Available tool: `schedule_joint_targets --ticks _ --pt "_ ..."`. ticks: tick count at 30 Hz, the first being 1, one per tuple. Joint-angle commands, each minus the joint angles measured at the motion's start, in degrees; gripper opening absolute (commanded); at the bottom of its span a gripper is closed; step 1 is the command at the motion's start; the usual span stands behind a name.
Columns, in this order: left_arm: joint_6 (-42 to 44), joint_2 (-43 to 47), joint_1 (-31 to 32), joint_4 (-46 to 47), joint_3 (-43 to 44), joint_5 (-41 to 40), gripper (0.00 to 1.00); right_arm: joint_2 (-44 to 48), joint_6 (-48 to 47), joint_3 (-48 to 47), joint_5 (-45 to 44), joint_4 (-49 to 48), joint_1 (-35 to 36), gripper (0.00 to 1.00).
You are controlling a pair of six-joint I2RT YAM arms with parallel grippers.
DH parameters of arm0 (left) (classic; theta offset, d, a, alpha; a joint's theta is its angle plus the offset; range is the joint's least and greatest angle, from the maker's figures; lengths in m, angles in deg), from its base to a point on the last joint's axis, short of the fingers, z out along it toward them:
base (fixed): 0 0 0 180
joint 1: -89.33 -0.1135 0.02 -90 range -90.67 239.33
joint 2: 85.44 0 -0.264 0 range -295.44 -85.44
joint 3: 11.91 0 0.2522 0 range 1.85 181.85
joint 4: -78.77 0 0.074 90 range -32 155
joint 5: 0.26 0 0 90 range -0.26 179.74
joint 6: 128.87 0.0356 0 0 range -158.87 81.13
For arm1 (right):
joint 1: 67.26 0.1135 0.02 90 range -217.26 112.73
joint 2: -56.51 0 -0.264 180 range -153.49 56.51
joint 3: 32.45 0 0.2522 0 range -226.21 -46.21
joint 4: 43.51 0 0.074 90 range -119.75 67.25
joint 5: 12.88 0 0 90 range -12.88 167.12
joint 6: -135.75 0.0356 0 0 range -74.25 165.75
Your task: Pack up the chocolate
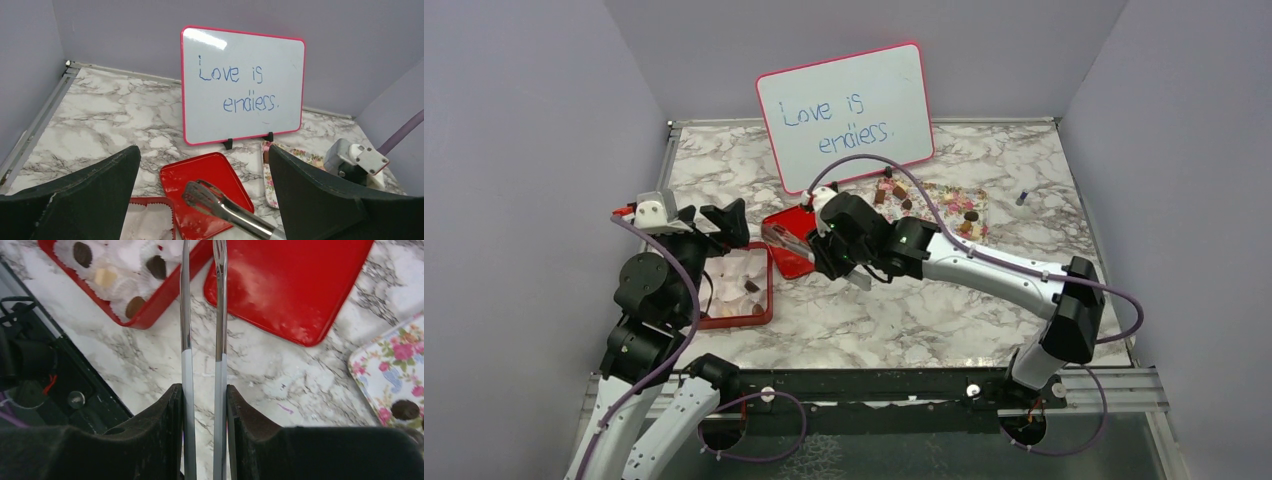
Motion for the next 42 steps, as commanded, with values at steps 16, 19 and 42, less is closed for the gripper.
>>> schedule_joint_targets --ticks 16,19,42 --pt "-1.1 3.2 0.3 -0.7 2.1 -2.6 0.99 -18.3 -2.6 -15.8 -0.3 -2.0 11.6 0.33" --pt "-1.2 3.4 0.3 -0.7 1.9 -2.6 0.99 -19.9 -2.6 -16.9 -0.6 -0.5 11.8 0.35" --pt "-1.1 3.4 0.3 -0.6 1.3 -1.7 0.99 -23.2 -3.8 -18.7 -4.9 0.4 12.2 0.43"
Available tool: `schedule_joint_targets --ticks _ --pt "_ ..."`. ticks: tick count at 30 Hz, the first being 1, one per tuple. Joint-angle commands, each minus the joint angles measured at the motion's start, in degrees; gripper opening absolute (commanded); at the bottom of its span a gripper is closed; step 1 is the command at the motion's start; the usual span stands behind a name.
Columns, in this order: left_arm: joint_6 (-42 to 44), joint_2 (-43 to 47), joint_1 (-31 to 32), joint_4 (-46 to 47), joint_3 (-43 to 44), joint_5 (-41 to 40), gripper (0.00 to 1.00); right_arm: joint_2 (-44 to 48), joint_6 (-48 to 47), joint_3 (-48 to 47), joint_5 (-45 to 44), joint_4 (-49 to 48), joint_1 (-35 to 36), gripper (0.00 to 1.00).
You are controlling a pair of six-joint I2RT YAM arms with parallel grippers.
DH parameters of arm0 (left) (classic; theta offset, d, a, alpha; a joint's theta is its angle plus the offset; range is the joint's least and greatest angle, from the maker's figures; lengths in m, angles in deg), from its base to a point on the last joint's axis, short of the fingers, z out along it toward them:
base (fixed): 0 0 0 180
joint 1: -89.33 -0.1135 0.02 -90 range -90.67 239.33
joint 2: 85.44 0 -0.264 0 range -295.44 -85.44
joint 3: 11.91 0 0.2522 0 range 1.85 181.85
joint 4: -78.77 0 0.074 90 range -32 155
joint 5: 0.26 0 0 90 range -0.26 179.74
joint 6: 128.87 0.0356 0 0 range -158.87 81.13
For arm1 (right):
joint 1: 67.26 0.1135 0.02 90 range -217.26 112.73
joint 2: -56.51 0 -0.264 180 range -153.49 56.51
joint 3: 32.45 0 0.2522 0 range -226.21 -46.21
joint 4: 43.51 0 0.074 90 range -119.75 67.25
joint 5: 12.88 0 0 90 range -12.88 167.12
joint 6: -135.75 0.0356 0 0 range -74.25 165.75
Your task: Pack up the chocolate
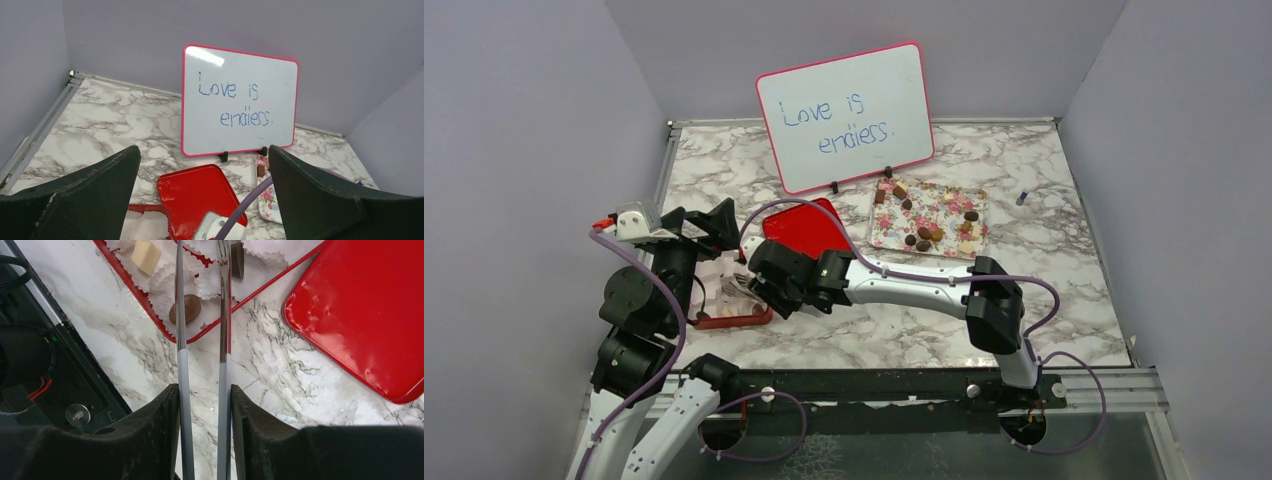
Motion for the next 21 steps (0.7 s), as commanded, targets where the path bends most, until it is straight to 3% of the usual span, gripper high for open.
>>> schedule_joint_targets --ticks 1,21 --pt "0.3 0.2 0.3 -0.4 0.0 -0.3 0.99 -0.3 -0.7 -2.3 -2.5 -0.7 0.3 0.43" --pt "2.0 -0.1 0.3 0.0 -4.0 -0.7 0.99 12.5 0.4 6.5 -5.7 -3.1 0.3 0.39"
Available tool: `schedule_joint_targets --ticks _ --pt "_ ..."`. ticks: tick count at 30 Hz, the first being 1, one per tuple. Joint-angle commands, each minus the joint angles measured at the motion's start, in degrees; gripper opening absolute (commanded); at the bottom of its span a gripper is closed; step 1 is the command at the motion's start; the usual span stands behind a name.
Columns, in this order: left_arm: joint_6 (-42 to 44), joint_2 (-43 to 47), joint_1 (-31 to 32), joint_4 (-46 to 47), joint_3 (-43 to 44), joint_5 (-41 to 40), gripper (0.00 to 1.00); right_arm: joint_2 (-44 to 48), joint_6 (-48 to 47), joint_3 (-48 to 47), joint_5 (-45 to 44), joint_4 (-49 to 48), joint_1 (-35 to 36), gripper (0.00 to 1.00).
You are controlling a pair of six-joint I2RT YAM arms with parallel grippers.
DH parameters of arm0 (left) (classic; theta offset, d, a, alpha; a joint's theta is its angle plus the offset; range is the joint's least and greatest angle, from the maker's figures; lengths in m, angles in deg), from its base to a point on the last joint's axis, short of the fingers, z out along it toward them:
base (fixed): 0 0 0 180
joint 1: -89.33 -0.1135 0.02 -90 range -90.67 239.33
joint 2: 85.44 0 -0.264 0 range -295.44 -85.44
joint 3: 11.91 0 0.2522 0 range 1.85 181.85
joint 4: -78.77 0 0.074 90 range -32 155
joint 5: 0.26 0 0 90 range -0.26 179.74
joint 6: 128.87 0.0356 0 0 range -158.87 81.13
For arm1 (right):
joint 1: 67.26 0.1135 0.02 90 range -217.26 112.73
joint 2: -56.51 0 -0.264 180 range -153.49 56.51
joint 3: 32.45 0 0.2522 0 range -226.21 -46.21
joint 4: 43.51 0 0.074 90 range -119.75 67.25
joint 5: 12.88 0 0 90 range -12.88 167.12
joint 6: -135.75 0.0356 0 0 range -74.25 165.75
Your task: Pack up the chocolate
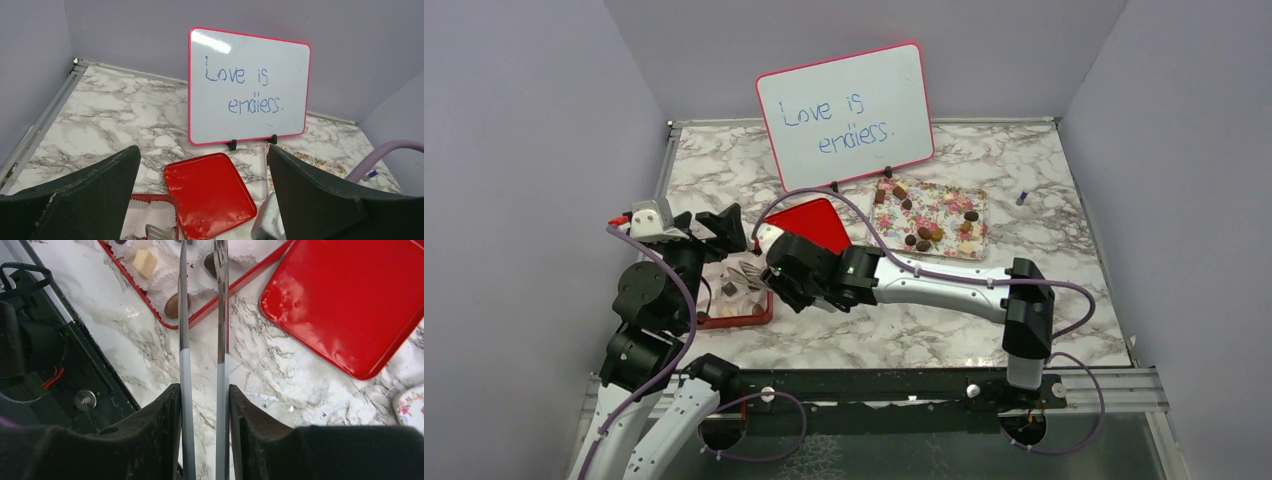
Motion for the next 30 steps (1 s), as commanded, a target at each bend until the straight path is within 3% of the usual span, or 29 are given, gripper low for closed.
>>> schedule_joint_targets --ticks 1,17,30 --pt "0.8 0.0 0.3 0.1 -1.4 -0.6 0.99 5.4 0.6 2.6 -4.5 -2.2 0.2 0.39" --pt "0.1 -6.4 0.2 2.1 -7.6 8.9 0.99 17.5 5.5 13.4 -15.4 7.2 -8.3 0.40" --pt "3.9 -11.8 0.3 2.1 -7.8 13.0 0.99 24.1 4.7 22.2 -14.1 8.4 -25.2 0.39"
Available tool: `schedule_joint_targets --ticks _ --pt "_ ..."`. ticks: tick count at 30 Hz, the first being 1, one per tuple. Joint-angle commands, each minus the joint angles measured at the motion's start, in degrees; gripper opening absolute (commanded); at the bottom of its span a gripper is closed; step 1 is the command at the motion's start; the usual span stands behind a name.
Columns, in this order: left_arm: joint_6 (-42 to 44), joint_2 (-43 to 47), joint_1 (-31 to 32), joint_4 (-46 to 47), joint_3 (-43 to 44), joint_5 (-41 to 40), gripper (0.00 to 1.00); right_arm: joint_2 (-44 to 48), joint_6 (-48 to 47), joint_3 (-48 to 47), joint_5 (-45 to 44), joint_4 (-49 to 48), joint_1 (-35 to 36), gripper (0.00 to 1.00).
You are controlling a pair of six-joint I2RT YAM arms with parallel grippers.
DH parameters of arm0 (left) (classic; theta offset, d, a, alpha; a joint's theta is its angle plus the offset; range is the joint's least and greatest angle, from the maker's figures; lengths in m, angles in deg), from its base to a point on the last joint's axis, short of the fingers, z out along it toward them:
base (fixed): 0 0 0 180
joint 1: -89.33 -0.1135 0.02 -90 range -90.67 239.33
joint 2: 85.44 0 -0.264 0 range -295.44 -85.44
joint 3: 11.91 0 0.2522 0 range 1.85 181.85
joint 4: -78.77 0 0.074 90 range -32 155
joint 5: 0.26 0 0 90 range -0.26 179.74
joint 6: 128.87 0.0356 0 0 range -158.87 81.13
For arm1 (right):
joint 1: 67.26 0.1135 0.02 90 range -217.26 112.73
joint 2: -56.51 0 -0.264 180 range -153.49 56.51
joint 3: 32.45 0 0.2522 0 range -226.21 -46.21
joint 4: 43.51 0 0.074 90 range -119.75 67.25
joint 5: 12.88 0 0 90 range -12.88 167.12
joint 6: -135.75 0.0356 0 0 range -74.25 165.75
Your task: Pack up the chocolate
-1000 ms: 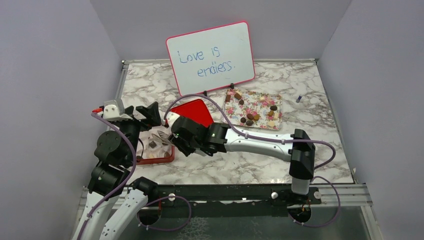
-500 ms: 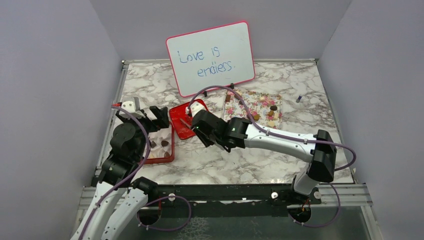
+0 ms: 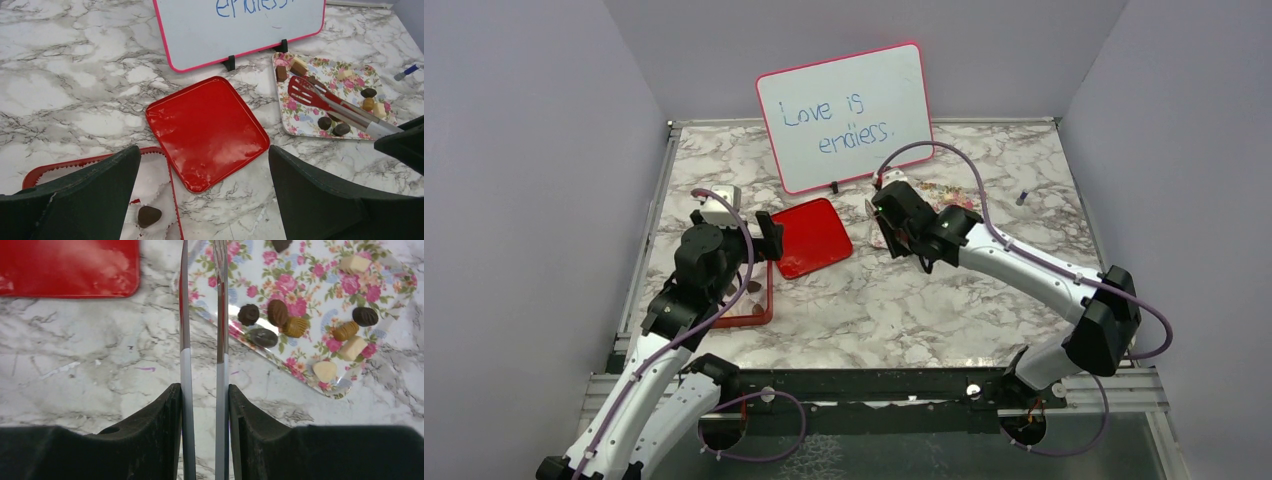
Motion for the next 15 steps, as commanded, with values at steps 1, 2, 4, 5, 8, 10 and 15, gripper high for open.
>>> schedule_joint_targets --ticks 1,2,4,5,8,10,15 --pt "2.4 0.0 0.3 1.4 0.0 1.6 0.99 1.7 -0.5 1.7 -0.1 0.2 -5.6 0.40" --pt "2.4 0.0 0.3 1.4 0.0 1.4 0.99 1.5 -0.6 1.9 0.5 0.2 -7.1 0.40" --pt "2.5 0.1 0.3 1.7 -0.3 1.3 0.99 1.3 -0.8 2.1 0.9 0.1 -9.6 0.39" --pt "2.6 0.1 0.3 1.9 -0.6 1.2 0.99 1.3 -1.0 2.3 1.2 -0.1 -10.8 0.39" --pt "3.0 -0.4 0.3 2.1 -0.8 1.4 0.99 0.6 -1.2 2.5 2.2 0.0 -14.3 0.40" --pt "3.1 -0.4 0.3 1.9 -0.9 1.4 0.99 0.2 -1.3 2.5 3.1 -0.4 -16.1 0.40" --pt "2.8 -0.1 0.3 2.2 -1.0 1.5 0.99 -1.5 -2.9 1.6 5.3 -1.4 -17.5 0.40"
